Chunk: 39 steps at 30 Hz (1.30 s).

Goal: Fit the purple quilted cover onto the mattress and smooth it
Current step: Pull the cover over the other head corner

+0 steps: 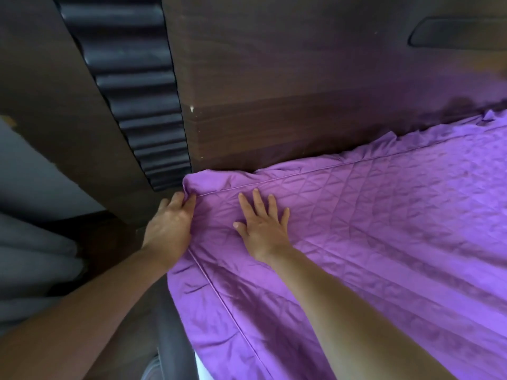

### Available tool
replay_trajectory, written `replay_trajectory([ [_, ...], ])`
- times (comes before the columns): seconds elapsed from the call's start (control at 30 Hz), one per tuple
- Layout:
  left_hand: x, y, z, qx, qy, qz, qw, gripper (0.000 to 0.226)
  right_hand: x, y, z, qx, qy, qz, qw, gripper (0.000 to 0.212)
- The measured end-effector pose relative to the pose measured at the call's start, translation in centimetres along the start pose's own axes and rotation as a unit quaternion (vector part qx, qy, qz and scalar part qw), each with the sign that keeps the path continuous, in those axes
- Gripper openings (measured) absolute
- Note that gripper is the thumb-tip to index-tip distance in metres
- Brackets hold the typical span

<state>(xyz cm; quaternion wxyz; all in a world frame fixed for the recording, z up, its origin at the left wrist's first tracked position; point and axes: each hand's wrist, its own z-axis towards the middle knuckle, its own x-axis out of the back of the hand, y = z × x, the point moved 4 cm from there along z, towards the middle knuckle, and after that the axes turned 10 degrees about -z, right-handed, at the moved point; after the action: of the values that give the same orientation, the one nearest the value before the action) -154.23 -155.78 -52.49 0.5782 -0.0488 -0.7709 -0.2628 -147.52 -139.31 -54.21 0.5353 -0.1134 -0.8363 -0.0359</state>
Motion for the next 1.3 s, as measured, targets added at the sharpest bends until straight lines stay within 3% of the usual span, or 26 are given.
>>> replay_trajectory([
  [0.1, 1.2, 1.1, -0.5, 0.089, 0.011, 0.016, 0.996, 0.066, -1.3, -0.2, -0.4, 0.012, -0.013, -0.016, 1.000, 0.061],
  [0.13, 1.9, 1.8, -0.8, 0.064, 0.067, 0.034, 0.995, 0.064, -1.4, -0.1, -0.3, 0.011, -0.015, -0.006, 1.000, 0.061],
  [0.2, 1.4, 3.1, -1.6, -0.080, 0.141, 0.070, 0.984, 0.059, -1.2, -0.2, -0.3, 0.015, -0.017, 0.013, 1.000, 0.060],
  [0.27, -1.4, 3.5, -2.3, -0.209, 0.077, 0.102, 0.969, 0.059, -0.7, -0.3, -0.7, 0.026, -0.001, 0.032, 0.999, 0.060],
  [0.3, -2.5, 3.0, -2.3, -0.206, 0.024, 0.108, 0.972, 0.057, -0.5, -0.3, -1.1, 0.027, 0.015, 0.042, 0.999, 0.059],
  [0.4, -4.3, 0.4, -1.8, -0.100, -0.081, 0.102, 0.986, 0.065, -1.0, -0.2, -3.3, 0.006, 0.057, 0.044, 0.997, 0.058],
  [0.57, -3.8, 0.9, -1.4, -0.075, -0.136, 0.061, 0.986, 0.059, -4.7, -1.7, -8.1, 0.042, 0.035, 0.003, 0.999, 0.061],
  [0.6, -3.2, 1.2, -1.8, -0.078, -0.115, 0.039, 0.989, 0.060, -4.9, -1.8, -8.8, 0.032, 0.047, 0.013, 0.998, 0.056],
  [0.67, -1.9, 1.1, -2.5, -0.065, 0.003, -0.034, 0.997, 0.066, -4.5, -2.3, -9.6, 0.023, 0.061, 0.037, 0.997, 0.048],
  [0.73, -1.1, 0.8, -3.7, 0.024, 0.075, -0.129, 0.989, 0.077, -4.3, -2.8, -10.5, 0.043, 0.077, 0.041, 0.995, 0.048],
  [0.8, -1.5, 0.2, -4.6, 0.148, 0.059, -0.217, 0.963, 0.084, -4.0, -3.2, -10.9, 0.059, 0.066, 0.085, 0.992, 0.059],
  [0.87, -1.7, 0.0, -5.1, 0.229, 0.063, -0.217, 0.947, 0.071, -3.4, -3.0, -10.7, 0.051, 0.060, 0.130, 0.988, 0.070],
  [0.93, -1.4, 0.1, -5.0, 0.269, 0.086, -0.195, 0.939, 0.055, -2.6, -2.4, -10.3, 0.045, 0.075, 0.149, 0.985, 0.065],
  [1.03, -1.8, -0.1, -4.8, 0.328, 0.068, -0.224, 0.915, 0.076, -1.7, -2.2, -9.6, 0.069, 0.059, 0.129, 0.987, 0.055],
  [1.13, -2.1, -0.1, -4.5, 0.347, 0.039, -0.266, 0.899, 0.080, -0.9, -2.1, -8.9, 0.078, 0.061, 0.096, 0.990, 0.057],
  [1.3, -1.0, 1.5, -4.5, 0.238, 0.114, -0.199, 0.944, 0.032, 2.3, -2.6, -6.7, 0.070, 0.102, 0.041, 0.992, 0.060],
])
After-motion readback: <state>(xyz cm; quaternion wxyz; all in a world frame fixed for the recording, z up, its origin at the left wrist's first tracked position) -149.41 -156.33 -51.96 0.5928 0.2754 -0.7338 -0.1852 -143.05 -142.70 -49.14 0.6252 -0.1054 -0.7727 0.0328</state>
